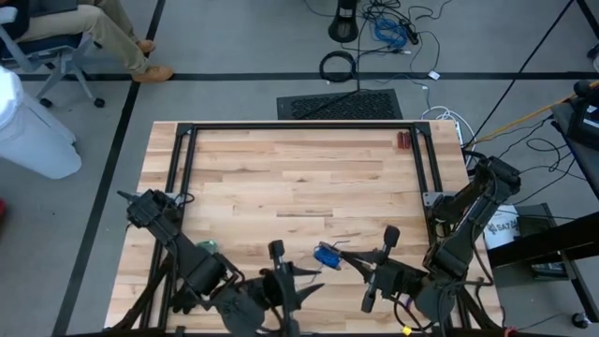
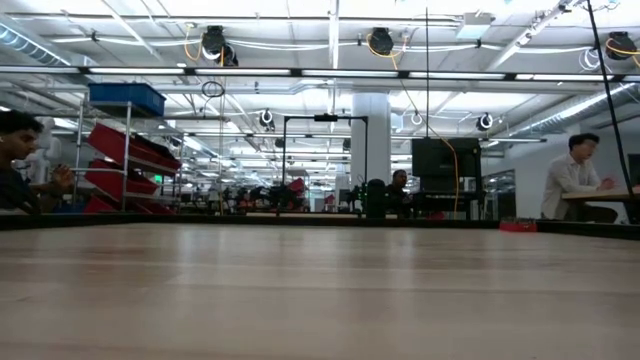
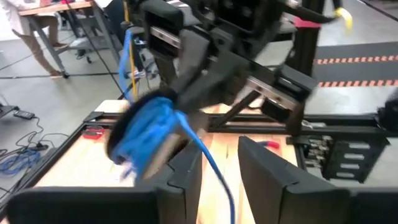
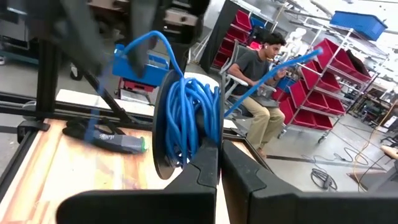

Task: Coil cords
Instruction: Coil the blue wire onto the spool

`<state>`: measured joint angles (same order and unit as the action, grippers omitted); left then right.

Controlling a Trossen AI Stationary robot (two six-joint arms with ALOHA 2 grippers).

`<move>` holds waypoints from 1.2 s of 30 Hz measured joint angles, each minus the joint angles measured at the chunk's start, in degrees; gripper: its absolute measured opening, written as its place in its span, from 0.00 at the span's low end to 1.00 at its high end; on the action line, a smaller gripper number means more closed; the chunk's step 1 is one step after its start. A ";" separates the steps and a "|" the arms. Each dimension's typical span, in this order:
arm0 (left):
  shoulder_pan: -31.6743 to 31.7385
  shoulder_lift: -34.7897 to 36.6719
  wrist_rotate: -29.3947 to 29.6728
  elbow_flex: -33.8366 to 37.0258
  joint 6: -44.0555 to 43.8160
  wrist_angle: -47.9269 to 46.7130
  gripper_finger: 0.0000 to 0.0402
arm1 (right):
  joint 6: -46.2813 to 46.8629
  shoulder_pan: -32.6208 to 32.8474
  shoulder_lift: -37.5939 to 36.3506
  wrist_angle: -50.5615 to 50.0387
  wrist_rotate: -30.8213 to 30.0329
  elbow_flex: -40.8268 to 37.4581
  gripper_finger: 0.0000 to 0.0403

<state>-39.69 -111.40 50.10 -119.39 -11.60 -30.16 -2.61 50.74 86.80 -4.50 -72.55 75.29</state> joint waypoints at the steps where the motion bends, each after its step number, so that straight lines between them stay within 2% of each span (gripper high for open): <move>1: -0.36 -0.06 -0.14 0.00 -0.02 -0.29 0.28 | 0.00 0.00 -0.07 0.03 0.01 0.00 0.00; 11: -3.59 -0.39 -0.08 0.00 -0.04 -0.32 0.29 | -0.04 0.48 -0.24 0.01 -1.49 0.00 0.00; 18: -3.64 -1.67 0.90 0.00 -1.62 0.87 0.29 | -0.20 0.93 -0.37 0.00 -3.30 0.00 0.00; 25: -6.11 -5.26 3.83 0.00 -1.94 0.95 0.29 | -1.04 3.34 -1.67 0.01 -4.62 0.00 0.00; 31: -9.99 -8.49 9.48 0.00 -3.45 0.53 0.30 | -2.52 5.93 -2.10 0.27 -9.58 0.00 0.00; 36: -12.34 -8.76 12.06 0.04 -3.12 0.89 0.30 | -7.10 7.62 -2.18 5.38 -10.26 0.00 0.00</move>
<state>-52.03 -120.16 62.16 -119.35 -14.71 -29.27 -9.71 58.37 84.62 0.89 -82.81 75.29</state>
